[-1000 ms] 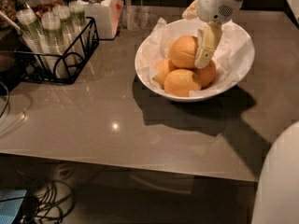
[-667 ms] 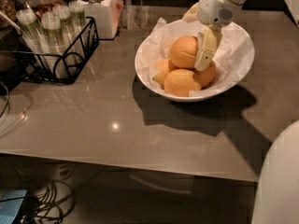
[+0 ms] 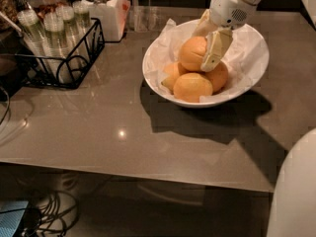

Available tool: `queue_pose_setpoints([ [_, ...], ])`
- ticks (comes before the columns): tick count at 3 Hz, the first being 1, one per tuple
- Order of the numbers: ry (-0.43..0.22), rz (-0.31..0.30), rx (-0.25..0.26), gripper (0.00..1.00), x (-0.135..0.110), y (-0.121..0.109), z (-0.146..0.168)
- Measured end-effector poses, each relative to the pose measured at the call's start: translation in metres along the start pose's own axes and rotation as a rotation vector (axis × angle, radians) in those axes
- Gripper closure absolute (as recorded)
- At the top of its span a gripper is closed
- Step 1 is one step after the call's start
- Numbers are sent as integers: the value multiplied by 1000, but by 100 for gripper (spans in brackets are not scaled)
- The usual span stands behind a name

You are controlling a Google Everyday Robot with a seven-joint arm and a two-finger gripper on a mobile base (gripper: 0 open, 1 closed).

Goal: Pick orange from white bowl

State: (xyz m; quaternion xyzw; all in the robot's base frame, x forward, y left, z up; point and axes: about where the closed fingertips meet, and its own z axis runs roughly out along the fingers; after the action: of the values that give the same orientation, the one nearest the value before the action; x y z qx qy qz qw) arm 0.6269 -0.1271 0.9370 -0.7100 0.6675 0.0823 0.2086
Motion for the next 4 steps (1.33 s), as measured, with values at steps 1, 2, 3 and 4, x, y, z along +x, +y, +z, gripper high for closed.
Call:
queue_pose_setpoints([
  [1, 0, 0, 0, 66, 0, 0, 0],
  [2, 0, 0, 0, 89, 0, 0, 0],
  [3, -18, 4, 22, 100, -11, -6, 0],
  [4, -18, 17, 29, 100, -32, 10, -16],
])
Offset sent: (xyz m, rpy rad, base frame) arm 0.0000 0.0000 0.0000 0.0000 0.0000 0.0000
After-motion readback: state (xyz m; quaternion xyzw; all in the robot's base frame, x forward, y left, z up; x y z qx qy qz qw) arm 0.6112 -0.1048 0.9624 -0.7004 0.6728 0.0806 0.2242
